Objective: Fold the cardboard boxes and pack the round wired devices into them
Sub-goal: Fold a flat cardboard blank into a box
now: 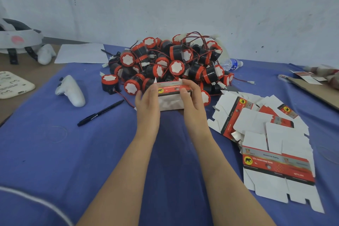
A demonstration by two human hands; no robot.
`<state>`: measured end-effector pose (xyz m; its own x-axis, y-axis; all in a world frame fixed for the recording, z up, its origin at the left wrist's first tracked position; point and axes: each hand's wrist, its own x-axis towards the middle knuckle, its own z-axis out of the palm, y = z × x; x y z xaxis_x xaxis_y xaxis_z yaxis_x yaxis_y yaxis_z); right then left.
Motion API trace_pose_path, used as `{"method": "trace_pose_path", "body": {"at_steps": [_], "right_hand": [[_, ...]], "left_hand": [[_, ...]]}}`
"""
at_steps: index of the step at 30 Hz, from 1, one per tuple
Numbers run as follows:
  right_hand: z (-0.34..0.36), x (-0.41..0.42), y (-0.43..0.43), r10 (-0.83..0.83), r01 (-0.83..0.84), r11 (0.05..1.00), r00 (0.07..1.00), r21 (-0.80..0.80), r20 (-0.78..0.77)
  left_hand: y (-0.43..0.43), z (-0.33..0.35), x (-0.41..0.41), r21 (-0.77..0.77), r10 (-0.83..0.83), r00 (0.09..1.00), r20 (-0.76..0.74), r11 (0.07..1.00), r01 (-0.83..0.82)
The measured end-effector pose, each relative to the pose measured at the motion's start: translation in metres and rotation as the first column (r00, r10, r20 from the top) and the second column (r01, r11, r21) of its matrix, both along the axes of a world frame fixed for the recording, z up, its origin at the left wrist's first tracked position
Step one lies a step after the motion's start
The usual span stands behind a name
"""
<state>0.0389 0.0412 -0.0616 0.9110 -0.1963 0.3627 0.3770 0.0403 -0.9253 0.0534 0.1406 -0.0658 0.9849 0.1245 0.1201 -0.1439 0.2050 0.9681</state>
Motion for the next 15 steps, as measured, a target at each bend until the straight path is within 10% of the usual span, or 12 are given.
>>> {"method": "trace_pose_path", "body": {"at_steps": [15], "right_hand": [[-0.001,-0.001,-0.006,-0.066,0.075,0.992,0.994,0.100,-0.087]], "left_hand": [[-0.005,0.004,-0.012,-0.087,-0.118,0.993,-0.022,0.989,0.116]]}}
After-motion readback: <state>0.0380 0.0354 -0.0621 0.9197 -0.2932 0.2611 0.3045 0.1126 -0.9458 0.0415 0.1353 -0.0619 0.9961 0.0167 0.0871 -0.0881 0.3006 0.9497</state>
